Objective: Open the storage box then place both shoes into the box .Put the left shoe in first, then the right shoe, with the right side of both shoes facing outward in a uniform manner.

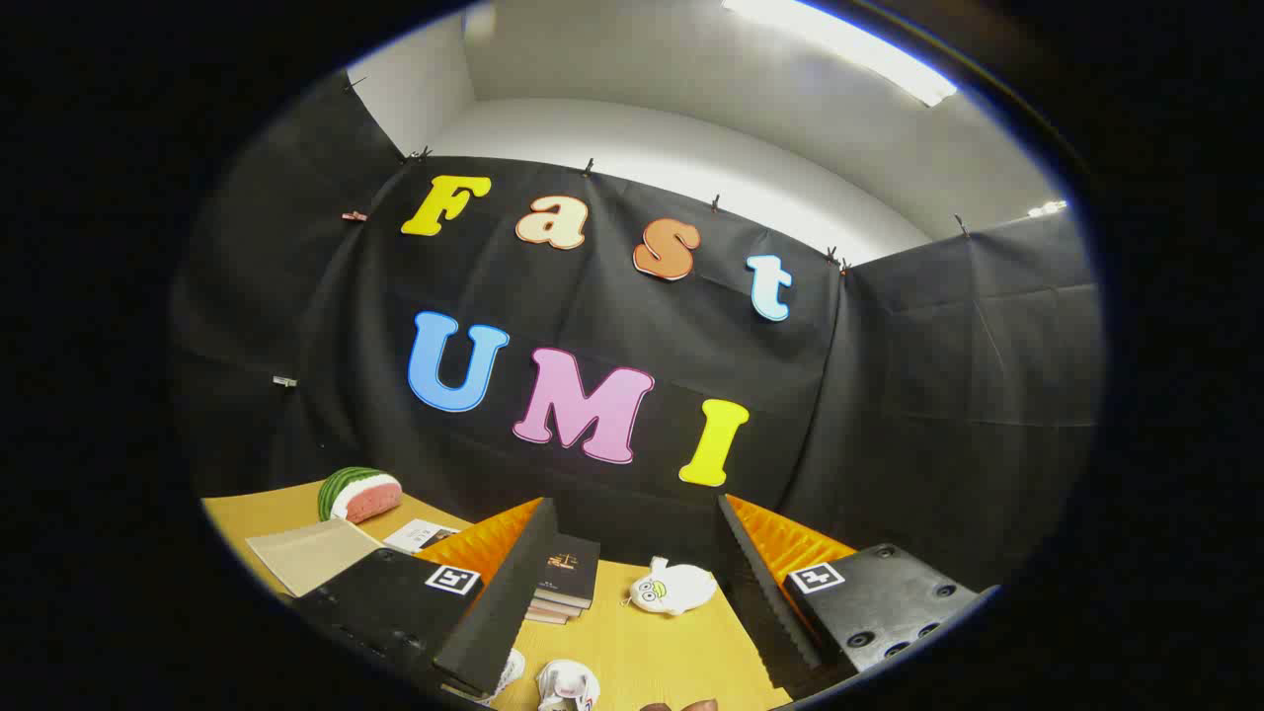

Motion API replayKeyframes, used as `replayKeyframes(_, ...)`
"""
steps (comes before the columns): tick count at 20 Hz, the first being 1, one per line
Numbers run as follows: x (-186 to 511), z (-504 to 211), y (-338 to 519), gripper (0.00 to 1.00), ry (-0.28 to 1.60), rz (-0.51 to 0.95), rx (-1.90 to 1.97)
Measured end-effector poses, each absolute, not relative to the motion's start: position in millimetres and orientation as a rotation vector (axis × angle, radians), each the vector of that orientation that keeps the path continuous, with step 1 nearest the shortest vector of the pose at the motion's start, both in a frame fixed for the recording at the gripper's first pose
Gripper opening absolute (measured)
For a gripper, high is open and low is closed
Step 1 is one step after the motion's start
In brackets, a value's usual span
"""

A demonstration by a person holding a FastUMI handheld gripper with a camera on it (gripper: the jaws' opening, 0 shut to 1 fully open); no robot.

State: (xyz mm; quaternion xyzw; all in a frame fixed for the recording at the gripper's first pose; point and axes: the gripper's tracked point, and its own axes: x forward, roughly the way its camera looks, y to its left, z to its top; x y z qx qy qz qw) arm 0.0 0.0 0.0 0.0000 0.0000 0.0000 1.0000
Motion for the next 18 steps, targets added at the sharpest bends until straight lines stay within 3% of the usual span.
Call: replayKeyframes(18, -5.8, 1.0, 2.1, 0.97, -0.004, 0.000, -0.029)
